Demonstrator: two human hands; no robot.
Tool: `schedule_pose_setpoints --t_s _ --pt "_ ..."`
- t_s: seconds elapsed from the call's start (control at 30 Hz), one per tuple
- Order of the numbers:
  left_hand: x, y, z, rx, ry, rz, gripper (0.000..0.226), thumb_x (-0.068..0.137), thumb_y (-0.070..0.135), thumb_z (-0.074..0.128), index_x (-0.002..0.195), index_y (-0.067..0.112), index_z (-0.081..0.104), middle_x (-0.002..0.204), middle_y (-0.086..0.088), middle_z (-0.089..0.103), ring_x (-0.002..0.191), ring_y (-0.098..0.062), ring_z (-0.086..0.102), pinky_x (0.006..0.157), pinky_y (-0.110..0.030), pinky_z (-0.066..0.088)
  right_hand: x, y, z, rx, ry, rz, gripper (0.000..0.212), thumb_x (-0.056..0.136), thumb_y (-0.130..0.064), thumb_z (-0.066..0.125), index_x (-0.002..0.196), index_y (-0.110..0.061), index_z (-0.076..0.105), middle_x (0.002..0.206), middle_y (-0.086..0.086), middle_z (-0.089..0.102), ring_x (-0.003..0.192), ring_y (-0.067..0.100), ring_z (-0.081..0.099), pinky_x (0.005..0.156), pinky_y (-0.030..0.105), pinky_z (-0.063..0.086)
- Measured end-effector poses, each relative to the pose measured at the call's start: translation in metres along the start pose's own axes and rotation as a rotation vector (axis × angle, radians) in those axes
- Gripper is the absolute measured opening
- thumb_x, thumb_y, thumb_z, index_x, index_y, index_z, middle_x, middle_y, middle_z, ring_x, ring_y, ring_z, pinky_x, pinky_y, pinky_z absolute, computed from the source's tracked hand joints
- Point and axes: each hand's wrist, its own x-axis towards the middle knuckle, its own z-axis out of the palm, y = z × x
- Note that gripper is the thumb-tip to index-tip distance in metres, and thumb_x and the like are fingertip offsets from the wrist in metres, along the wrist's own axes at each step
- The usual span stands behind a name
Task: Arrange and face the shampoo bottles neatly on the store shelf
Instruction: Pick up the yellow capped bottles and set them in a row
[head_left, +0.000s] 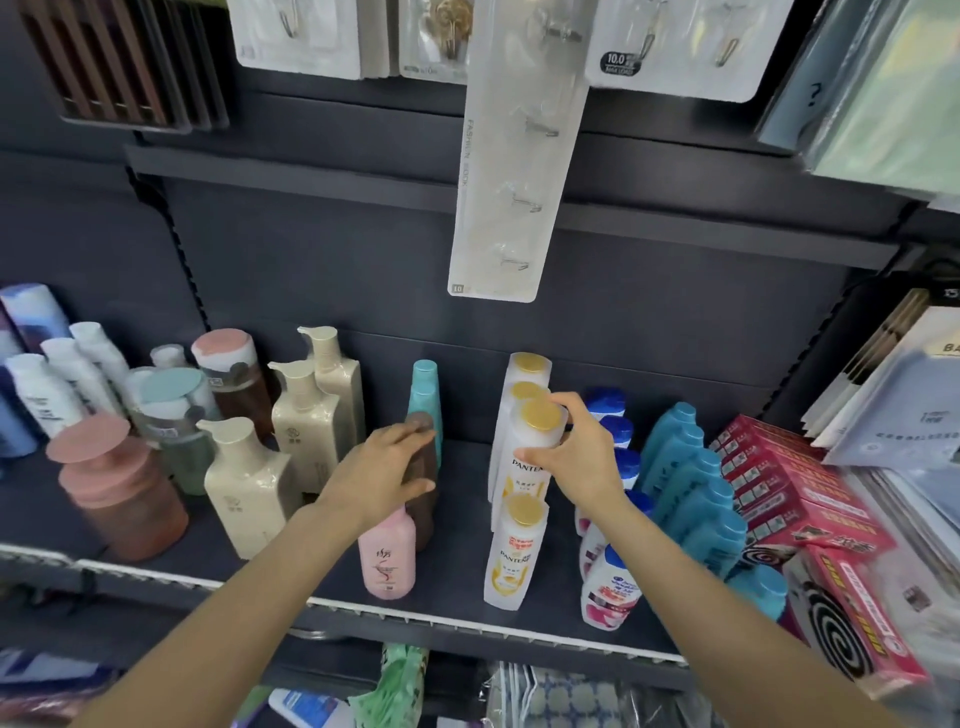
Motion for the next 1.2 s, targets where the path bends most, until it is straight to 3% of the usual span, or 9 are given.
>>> schedule_pose_setpoints --t_s 0.53,0.77,0.87,1.0,1.1,1.2 --pt "-0.002 -0.003 0.006 -0.071 -0.042 -0.04 0.058 0.094 0.037 0.051 0.146 0.024 0.03 0.152 0.003 0.028 0.137 -0.018 0.029 0.109 -0.031 0.03 0.007 0.019 0.024 -0.103 -0.062 0.093 0.056 0.065 -0.015 0.084 0.108 -0.017 0.048 0.107 0.004 0.062 0.101 0.023 0.057 0.088 0.043 0.05" --pt "0.0 0.009 0.002 0.031 0.128 -0.011 0.051 0.093 0.036 0.051 0.141 0.024 0.038 0.146 0.004 0.038 0.133 -0.017 0.035 0.11 -0.031 0.026 0.008 0.016 0.023 -0.193 -0.093 0.091 0.059 0.067 -0.02 0.083 0.115 -0.018 0.049 0.11 0.005 0.062 0.102 0.023 0.058 0.089 0.041 0.05" --pt "0.009 0.023 -0.001 -0.015 0.165 0.055 0.048 0.093 0.035 0.052 0.139 0.022 0.043 0.145 0.004 0.039 0.132 -0.016 0.036 0.109 -0.029 0.028 0.007 0.014 0.02 -0.225 -0.095 0.085 0.059 0.069 -0.02 0.082 0.117 -0.017 0.049 0.11 0.005 0.062 0.102 0.023 0.058 0.086 0.036 0.049" --pt "0.029 0.047 -0.006 -0.104 0.173 0.142 0.044 0.095 0.034 0.05 0.137 0.021 0.044 0.144 0.006 0.04 0.132 -0.012 0.035 0.107 -0.028 0.029 0.005 0.015 0.007 -0.158 -0.176 0.088 0.065 0.069 -0.022 0.082 0.124 -0.018 0.048 0.116 0.004 0.06 0.105 0.022 0.058 0.091 0.04 0.05" --pt "0.046 0.064 -0.007 -0.19 0.178 0.161 0.041 0.096 0.031 0.049 0.135 0.02 0.047 0.139 0.006 0.045 0.128 -0.012 0.039 0.104 -0.028 0.035 0.007 0.023 -0.019 -0.137 -0.155 0.046 0.056 0.078 -0.02 0.075 0.128 -0.018 0.051 0.116 -0.002 0.055 0.107 0.011 0.052 0.09 0.023 0.043" --pt "0.064 0.074 -0.003 -0.273 0.139 0.161 0.038 0.096 0.028 0.049 0.133 0.02 0.048 0.136 0.003 0.048 0.125 -0.014 0.041 0.105 -0.03 0.036 0.016 0.039 -0.047 -0.263 -0.071 -0.007 0.041 0.087 -0.016 0.065 0.127 -0.012 0.055 0.121 0.004 0.058 0.114 0.015 0.054 0.092 0.02 0.039"
